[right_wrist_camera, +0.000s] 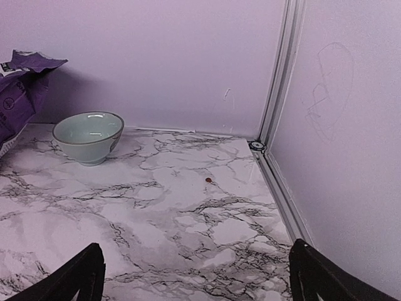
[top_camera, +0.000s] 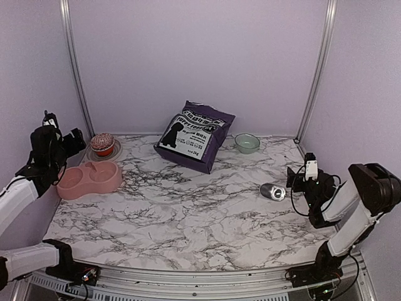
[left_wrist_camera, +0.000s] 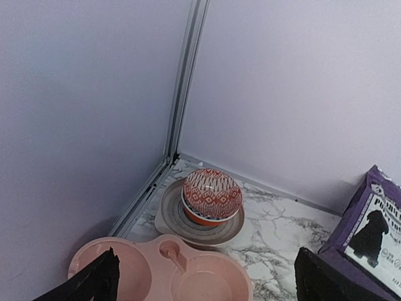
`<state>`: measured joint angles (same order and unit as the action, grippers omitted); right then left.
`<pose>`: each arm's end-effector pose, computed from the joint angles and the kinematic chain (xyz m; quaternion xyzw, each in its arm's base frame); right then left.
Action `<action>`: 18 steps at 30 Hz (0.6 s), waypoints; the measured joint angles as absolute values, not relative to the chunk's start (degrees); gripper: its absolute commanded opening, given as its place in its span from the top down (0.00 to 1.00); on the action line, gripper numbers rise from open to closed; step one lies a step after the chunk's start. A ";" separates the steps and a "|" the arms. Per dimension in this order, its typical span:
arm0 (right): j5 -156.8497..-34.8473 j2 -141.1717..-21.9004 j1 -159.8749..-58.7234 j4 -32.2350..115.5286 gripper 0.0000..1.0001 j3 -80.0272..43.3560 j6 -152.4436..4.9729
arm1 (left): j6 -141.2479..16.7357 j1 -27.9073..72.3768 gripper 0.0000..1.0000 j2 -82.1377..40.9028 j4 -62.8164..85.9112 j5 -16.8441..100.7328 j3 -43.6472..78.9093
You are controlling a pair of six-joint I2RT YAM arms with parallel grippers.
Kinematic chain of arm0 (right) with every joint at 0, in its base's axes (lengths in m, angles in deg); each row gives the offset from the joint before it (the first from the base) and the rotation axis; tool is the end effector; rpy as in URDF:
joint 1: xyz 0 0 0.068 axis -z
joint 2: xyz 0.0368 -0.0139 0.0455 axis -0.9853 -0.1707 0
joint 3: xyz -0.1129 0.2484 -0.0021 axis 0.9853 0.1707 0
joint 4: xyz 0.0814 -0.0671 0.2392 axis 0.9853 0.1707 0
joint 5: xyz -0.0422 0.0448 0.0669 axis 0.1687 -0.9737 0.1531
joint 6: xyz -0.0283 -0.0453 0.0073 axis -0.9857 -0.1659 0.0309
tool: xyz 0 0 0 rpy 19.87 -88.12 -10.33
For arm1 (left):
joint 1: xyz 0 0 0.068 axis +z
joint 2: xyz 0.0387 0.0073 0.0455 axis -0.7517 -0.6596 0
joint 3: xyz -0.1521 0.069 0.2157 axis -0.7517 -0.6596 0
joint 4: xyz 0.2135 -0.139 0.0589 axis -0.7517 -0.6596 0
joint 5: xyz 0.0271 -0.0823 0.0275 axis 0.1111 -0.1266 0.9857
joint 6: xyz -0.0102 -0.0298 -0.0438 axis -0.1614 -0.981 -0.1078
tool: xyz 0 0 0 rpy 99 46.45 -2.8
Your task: Serve the pet food
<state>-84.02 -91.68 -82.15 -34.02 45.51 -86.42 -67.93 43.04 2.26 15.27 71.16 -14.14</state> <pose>0.2386 0.0055 0.1393 -0.0254 0.7330 -0.0498 0.6779 0.2184 -0.0090 0.3184 -0.1945 0.7165 0.0023 0.6699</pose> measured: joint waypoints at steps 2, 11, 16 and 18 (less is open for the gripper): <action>-84.00 -91.70 -82.13 -34.34 0.00 45.42 -86.44 | -66.12 43.02 0.01 3.22 9.70 70.61 -13.65; -83.76 -91.74 -82.13 -35.07 0.00 45.35 -86.44 | -65.00 43.00 0.01 10.01 -0.16 65.58 -18.49; -81.20 -84.94 -82.39 -30.10 0.00 45.27 -86.33 | -66.32 43.00 0.01 16.07 1.00 59.72 -22.27; -80.48 -77.53 -82.59 -23.94 0.00 43.56 -85.68 | -66.34 42.97 0.01 16.88 1.11 58.54 -22.57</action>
<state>-80.48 -77.53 -82.59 -23.94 43.56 -85.68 -66.34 42.97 16.88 1.11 58.54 -22.57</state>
